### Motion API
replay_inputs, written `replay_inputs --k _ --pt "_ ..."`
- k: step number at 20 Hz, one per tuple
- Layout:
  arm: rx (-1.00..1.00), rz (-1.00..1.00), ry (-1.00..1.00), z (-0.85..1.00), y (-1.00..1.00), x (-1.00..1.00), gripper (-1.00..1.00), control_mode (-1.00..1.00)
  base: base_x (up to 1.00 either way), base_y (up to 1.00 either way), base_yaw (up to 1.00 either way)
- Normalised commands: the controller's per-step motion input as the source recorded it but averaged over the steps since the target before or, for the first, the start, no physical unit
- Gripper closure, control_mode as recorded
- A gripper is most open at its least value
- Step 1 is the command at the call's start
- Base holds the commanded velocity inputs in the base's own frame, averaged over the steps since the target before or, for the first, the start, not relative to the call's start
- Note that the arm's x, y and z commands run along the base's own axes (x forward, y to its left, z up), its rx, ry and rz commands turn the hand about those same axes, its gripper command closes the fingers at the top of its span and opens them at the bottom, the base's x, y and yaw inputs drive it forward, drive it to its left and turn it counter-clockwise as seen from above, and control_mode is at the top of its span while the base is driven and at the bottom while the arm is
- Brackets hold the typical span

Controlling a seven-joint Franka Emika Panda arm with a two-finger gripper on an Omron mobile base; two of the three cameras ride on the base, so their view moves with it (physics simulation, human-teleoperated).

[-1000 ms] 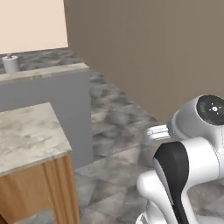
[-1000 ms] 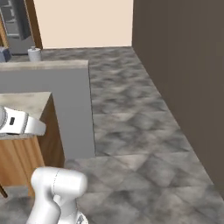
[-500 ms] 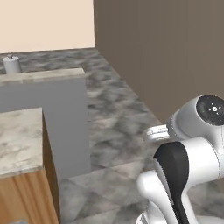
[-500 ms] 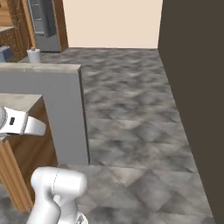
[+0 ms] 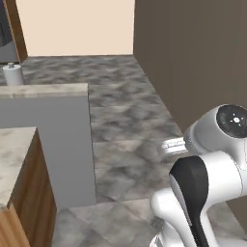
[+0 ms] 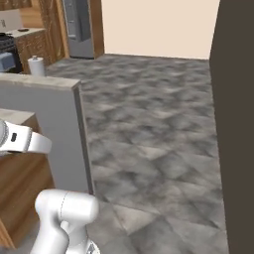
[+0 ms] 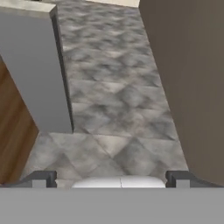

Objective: Place the cold items (carrot and eggplant) from the fridge in one tupperware on the dining counter. Place the warm items (kebab skewer and hot dog) in the stove area in another tupperware.

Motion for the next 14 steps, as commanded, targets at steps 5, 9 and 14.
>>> replay_inputs --k 5,9,14 --pt "0.00 0.00 0.00 0.00 0.00 0.00 -1.00 1.00 0.68 -0.71 0.34" --pt "0.00 0.00 0.00 0.00 0.00 0.00 -1.00 1.00 0.66 -0.72 0.34" --pt "0.00 0.00 0.00 0.00 0.00 0.00 -1.00 1.00 0.67 -0.72 0.33"
